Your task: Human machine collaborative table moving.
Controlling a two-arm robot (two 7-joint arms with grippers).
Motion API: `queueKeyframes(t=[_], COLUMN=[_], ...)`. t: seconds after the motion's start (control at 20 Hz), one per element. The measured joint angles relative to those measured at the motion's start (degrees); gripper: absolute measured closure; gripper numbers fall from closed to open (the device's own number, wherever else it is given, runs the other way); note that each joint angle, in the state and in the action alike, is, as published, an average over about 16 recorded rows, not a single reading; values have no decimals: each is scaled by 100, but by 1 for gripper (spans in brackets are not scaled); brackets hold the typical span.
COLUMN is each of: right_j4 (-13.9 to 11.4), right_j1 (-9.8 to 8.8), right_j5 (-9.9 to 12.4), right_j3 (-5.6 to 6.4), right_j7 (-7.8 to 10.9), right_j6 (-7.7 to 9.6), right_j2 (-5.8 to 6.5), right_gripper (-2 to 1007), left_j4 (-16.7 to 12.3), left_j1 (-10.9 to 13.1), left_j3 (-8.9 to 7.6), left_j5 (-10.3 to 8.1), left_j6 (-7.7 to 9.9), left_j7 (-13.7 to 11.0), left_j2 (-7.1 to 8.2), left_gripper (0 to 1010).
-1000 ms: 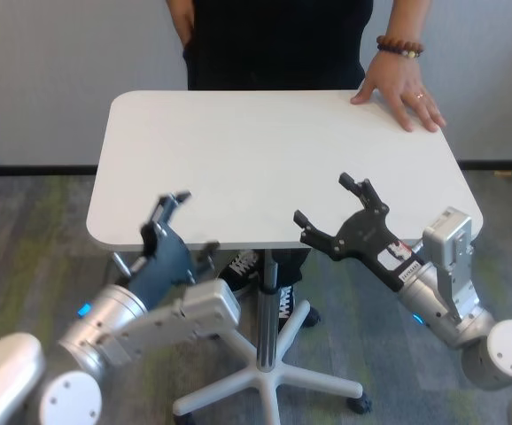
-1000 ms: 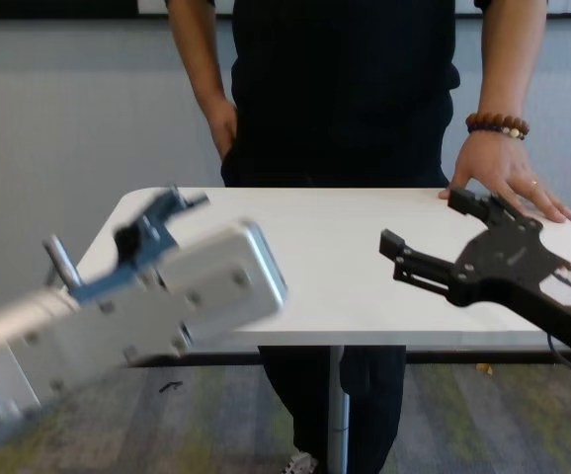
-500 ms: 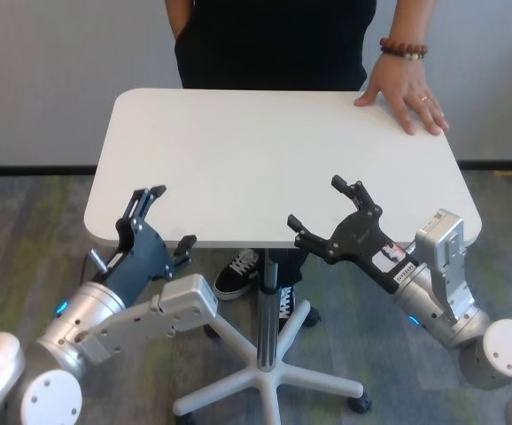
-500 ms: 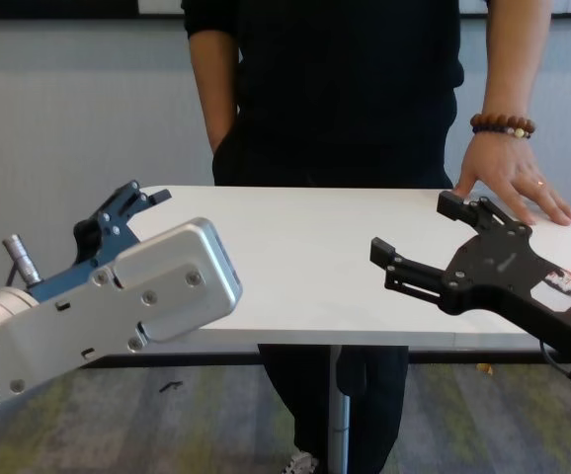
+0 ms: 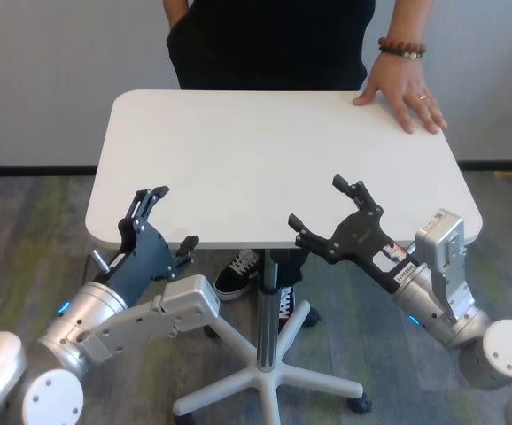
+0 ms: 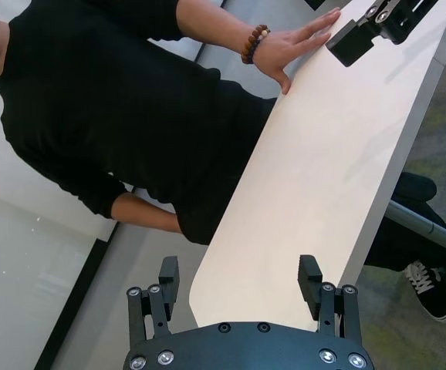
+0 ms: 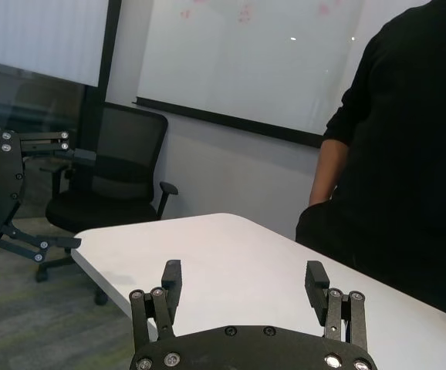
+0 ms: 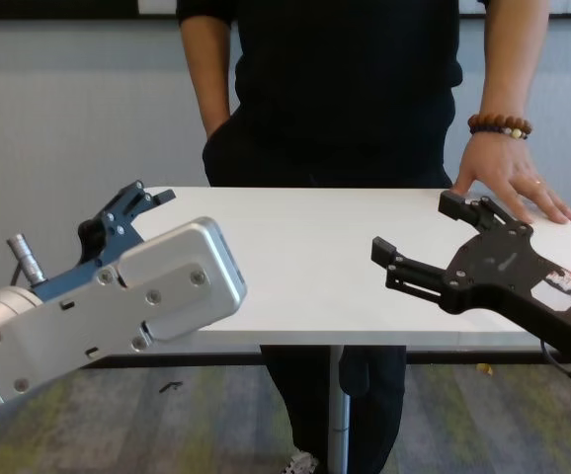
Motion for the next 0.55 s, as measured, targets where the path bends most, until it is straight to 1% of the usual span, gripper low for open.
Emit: queueKeyframes(t=[0.55], right_j4=[-4], right_j1=[-1], right_j5=[-19], right_j3=[7], right_j7=[-16], right_j6=[0], right_j2=[-1], right_gripper=[5], left_j4=[-19], left_j1=[-5], left_j3=[8], left_j5=[-5], left_j6=[8], left_j7=[-16], left_j2=[-4], left_gripper=[10])
